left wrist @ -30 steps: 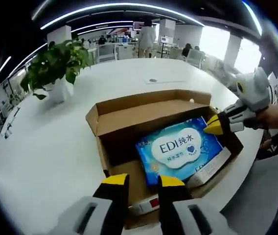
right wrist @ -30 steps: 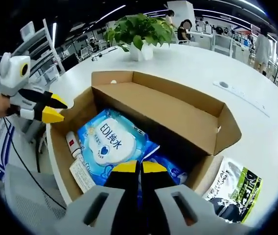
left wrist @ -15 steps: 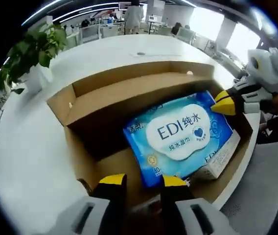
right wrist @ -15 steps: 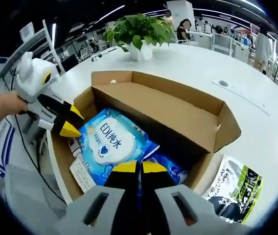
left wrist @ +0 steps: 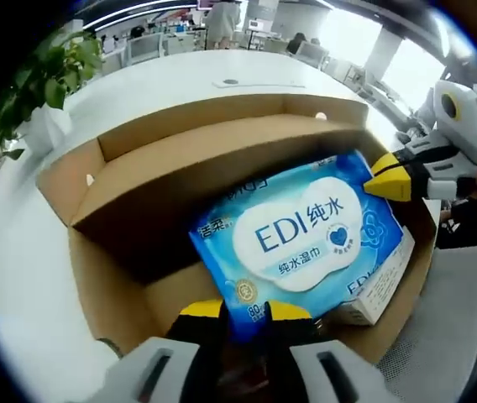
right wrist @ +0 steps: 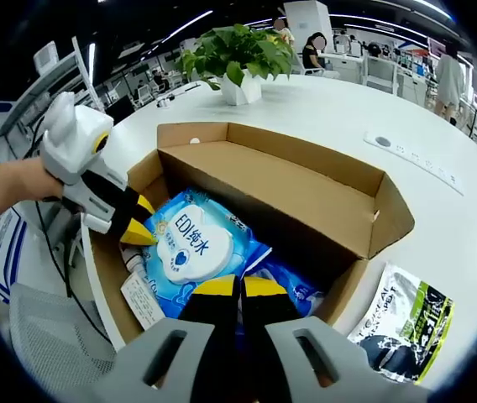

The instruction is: Operate the shoe box by opening the lid, removing the specified soft item, and placing it in the target area until the item is outside and the box remains undamaged.

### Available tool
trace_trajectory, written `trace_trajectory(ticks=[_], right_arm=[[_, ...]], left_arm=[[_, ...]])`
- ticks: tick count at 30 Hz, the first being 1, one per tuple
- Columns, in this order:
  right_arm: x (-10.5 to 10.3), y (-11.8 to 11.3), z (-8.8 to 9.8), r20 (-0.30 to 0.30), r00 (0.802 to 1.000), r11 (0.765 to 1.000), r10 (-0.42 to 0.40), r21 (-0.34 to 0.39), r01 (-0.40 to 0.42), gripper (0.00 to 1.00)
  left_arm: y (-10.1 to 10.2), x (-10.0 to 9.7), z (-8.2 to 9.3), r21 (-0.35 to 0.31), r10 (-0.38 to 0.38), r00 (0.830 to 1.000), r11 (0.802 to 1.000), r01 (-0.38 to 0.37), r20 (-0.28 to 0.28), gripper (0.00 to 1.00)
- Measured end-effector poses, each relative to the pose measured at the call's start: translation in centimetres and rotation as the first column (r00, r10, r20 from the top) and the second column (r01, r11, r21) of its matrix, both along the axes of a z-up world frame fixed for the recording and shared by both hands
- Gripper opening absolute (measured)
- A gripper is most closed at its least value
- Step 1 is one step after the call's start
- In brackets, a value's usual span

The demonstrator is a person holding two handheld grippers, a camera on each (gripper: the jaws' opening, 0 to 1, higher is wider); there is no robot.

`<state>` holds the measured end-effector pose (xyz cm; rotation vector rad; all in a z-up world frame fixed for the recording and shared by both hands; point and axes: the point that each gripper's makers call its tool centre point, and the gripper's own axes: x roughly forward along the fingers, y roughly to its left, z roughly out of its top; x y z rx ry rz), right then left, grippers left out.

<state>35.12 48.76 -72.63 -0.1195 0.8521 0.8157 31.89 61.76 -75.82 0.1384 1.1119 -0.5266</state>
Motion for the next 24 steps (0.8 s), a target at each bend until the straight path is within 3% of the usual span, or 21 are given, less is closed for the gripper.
trace_trajectory(ticks=[4,24], right_arm=[[0.0,-0.1,0.0,0.002,1.000,1.000,-0.004,-0.001,0.004,0.00],[-0.4,-0.5,2.0,0.010,0.999,0.998,-0.046,0.043,0.045,0.00]], left_arm=[[0.0,0.2,0.2,-0.001,0.001,1.000,1.000,-0.001,0.021,0.03],[-0.1,-0.7,3.0,-0.100,0.104,0.991,0.990,-0.095,0.088,0.00]])
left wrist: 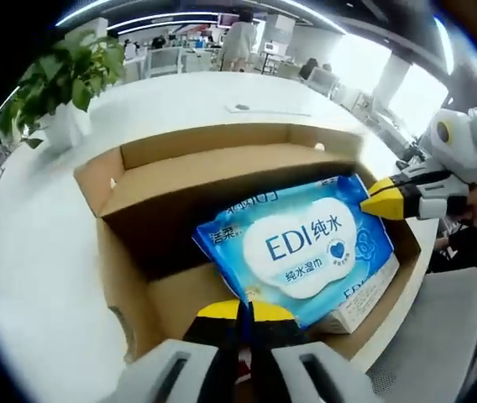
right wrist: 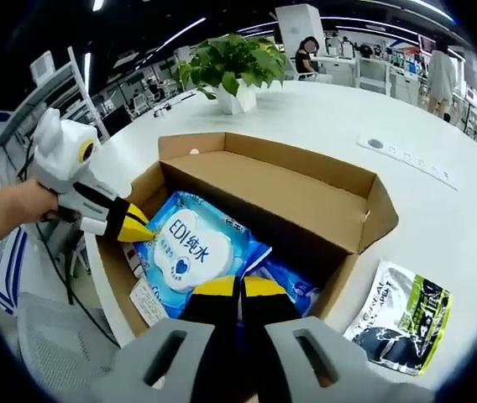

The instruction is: Operate the shoe box by opening the lid, removing the specified soft item, and placing it in the target area until the item is outside and the box remains undamaged.

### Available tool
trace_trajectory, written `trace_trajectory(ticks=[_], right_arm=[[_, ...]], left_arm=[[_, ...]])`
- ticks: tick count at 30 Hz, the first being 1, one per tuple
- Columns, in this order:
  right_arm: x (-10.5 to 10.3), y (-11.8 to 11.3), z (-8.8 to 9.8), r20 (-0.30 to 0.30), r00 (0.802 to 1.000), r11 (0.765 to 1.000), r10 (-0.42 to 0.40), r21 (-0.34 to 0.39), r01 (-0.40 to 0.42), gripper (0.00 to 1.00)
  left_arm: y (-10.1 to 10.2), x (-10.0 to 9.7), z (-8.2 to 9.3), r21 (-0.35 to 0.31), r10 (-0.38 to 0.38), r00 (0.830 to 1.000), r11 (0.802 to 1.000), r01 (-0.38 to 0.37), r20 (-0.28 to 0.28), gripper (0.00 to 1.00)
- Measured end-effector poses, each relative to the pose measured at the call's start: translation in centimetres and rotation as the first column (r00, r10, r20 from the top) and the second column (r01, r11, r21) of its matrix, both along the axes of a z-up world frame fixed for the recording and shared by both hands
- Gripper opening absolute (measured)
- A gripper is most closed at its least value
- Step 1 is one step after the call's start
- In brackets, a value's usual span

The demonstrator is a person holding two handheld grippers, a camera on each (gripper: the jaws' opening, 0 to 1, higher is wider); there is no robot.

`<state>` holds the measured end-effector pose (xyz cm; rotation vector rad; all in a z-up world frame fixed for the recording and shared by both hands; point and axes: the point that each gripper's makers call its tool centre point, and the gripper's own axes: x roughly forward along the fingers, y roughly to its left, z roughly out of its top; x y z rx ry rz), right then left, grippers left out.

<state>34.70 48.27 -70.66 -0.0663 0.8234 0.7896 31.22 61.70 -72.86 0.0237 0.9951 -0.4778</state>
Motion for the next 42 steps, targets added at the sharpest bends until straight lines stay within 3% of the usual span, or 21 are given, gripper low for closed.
trace_trajectory(ticks=[11,26,42], right_arm=[[0.1,-0.6,2.1,-0.006,0.999,0.997,-0.047,0.063,0.048,0.00],[0.8,-3.0,5.0,-0.022,0.991,0.978,-0.135,0.157,0.137,0.00],[1.3,-9.0,6.6,-0.009,0.974,0.961,-0.227,0.163,0.225,0.00]], left_arm=[[-0.4,0.0,2.5,-0.026,0.033,0.999,0.999,-0.032,0.037,0.01],[-2.5,0.8,6.2,-0.063,0.025,0.995,0.998,-0.019,0.102,0.00],[-8.5,1.5,8.4,-0.096,-0.029,0.990,0.995,0.042,0.139,0.00]])
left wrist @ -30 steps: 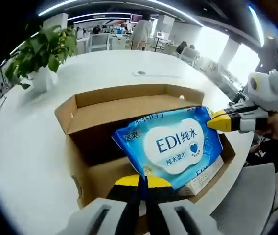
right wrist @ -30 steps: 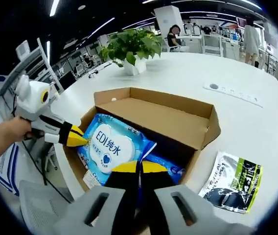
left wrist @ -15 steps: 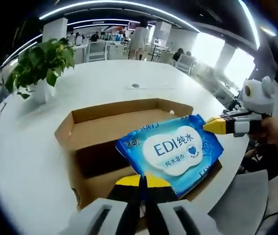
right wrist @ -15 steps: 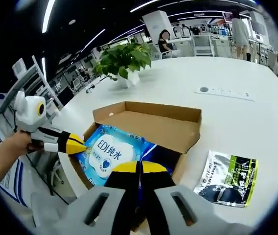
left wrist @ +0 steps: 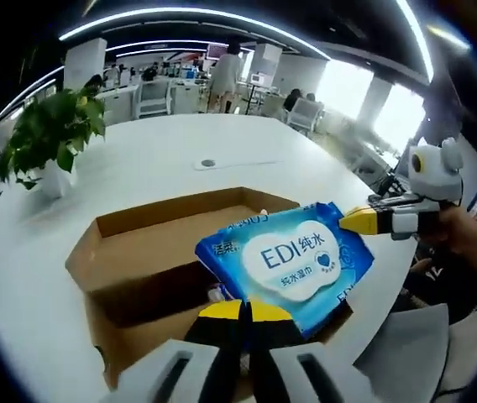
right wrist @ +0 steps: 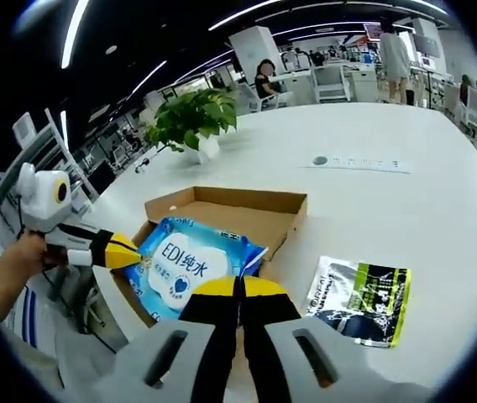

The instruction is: Operate the shoe box by opening the lid, removing the specified soft item, and placing it in the target area until the item is outside and the box remains undamaged.

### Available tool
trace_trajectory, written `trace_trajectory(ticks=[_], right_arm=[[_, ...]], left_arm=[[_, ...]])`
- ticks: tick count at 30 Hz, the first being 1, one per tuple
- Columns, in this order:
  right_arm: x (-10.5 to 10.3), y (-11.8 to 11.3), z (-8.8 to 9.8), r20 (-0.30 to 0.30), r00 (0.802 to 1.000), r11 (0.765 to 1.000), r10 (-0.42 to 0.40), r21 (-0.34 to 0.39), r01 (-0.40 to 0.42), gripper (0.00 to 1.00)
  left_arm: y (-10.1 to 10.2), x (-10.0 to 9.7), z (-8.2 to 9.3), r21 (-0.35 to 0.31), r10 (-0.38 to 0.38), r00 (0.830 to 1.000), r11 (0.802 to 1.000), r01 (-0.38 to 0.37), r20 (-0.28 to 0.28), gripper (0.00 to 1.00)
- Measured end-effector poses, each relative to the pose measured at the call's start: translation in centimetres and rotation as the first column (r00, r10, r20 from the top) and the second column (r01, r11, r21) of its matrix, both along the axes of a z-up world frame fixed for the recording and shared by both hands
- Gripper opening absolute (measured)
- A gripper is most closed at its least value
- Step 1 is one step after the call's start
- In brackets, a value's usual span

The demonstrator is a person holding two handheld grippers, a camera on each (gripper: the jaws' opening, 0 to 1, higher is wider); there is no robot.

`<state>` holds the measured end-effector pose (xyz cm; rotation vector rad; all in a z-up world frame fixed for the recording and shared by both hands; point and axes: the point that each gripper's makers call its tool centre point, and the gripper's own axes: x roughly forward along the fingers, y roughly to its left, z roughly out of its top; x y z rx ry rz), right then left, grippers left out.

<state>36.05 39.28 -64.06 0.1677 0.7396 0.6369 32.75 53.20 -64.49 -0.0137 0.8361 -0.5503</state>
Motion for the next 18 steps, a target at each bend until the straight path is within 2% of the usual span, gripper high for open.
trace_trajectory(ticks=[8,18], right_arm=[[0.1,-3.4,0.0,0.003,0.999,0.999,-0.037,-0.020,0.037,0.00],[0.2,-7.1,0.2,0.002,0.997,0.996,-0.084,-0.029,0.084,0.00]], left_arm=[[-3.3,0.0,0.0,-0.029,-0.021,1.000,0.999,0.021,-0.006,0.00],[-7.2,0.4,0.6,-0.062,-0.039,0.999,0.997,0.040,0.019,0.00]])
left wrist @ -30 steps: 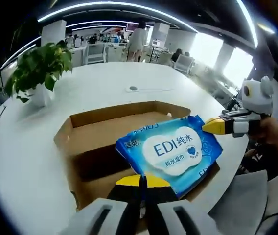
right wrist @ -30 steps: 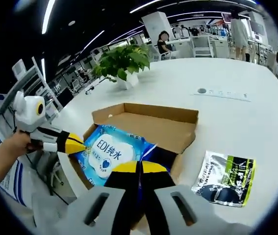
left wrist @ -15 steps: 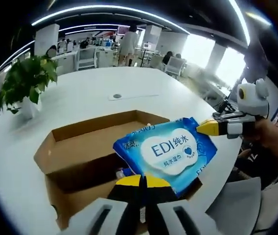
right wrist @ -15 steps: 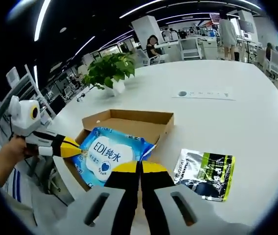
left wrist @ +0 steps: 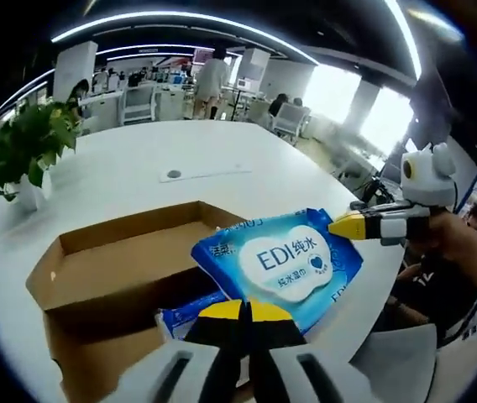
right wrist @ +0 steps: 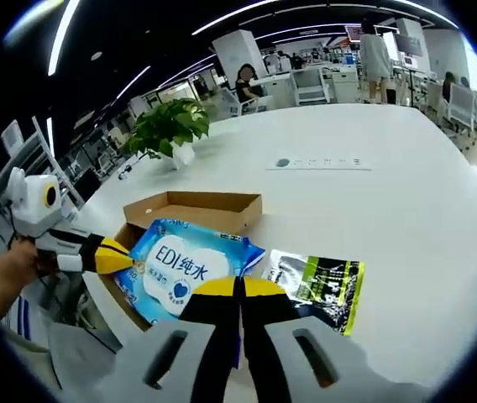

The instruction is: Operate the shoe box by opening the lid, removing the specified soft item, and placing it in the target area until the item is outside and the box remains undamaged.

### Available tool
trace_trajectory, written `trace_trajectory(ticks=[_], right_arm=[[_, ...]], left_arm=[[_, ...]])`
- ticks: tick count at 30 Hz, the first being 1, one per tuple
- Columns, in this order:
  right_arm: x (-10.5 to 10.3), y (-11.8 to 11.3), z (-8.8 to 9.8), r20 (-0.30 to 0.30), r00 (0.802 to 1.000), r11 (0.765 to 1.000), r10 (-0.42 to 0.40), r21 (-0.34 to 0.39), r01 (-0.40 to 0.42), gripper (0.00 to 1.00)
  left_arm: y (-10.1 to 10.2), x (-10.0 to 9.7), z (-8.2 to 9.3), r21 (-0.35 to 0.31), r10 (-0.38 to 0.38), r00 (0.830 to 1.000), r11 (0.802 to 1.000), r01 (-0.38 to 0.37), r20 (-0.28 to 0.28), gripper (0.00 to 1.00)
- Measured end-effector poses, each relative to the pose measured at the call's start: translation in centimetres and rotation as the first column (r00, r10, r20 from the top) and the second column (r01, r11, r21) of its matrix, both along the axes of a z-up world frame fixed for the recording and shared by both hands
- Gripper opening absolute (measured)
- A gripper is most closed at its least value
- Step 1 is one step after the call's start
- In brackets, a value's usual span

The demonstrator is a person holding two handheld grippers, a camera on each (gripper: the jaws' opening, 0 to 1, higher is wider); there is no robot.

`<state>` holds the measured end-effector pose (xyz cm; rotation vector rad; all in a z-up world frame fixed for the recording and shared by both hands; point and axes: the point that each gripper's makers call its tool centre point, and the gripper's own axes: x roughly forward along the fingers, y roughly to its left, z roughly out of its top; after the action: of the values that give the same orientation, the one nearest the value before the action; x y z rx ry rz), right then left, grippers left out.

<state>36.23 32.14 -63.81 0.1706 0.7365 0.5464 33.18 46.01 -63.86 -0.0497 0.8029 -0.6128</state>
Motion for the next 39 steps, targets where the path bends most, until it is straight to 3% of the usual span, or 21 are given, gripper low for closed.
trace_trajectory(ticks=[15,24,30,39], right_arm=[[-0.2,-5.6,0.1,0.004,0.999,0.998,-0.054,-0.026,0.054,0.00],[0.1,-7.4,-0.8,-0.008,0.997,0.996,-0.077,-0.050,0.076,0.00],[1.0,-8.2,-2.3,-0.025,0.995,0.995,-0.093,-0.049,0.092,0.00],[3.6,-8.7,-5.5,-0.043,0.995,0.994,-0.093,-0.065,0.090,0.00]], left_arm=[[-5.6,0.2,0.0,-0.040,-0.054,0.998,0.998,0.055,0.009,0.00],[-7.9,1.0,-0.8,-0.030,-0.096,0.995,0.995,0.096,0.000,0.00],[-8.8,2.2,-2.3,-0.033,-0.098,0.994,0.995,0.097,-0.038,0.00],[-9.4,4.1,-4.2,0.021,-0.106,0.993,0.994,0.107,-0.055,0.00]])
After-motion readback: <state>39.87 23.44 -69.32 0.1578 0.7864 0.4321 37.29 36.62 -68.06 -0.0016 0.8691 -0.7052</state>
